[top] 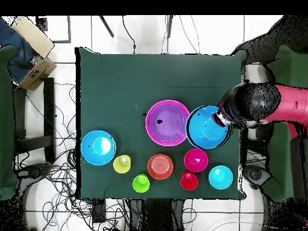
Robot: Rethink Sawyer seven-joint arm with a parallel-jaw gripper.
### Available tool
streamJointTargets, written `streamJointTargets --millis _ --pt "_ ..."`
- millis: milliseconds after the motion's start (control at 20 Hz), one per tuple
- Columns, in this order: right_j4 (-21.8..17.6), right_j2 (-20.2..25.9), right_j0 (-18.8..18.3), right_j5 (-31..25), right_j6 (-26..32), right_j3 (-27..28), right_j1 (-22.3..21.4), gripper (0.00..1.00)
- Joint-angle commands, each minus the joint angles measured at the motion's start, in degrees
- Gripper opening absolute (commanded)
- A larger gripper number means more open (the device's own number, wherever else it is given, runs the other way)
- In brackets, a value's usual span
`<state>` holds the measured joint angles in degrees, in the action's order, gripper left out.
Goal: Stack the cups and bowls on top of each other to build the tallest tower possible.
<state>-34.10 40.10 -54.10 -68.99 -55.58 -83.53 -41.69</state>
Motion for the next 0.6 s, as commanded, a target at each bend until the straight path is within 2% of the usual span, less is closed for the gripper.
streamJointTargets --millis 50,300,600 --pt "1.3 -4.8 2.1 8.7 -10.7 -13.5 -3.7 0.0" --pt "1.5 -6.5 2.9 11.6 -12.0 -15.6 -4.0 0.0" --pt "1.8 -7.7 3.5 12.2 -11.6 -15.5 -3.9 0.0"
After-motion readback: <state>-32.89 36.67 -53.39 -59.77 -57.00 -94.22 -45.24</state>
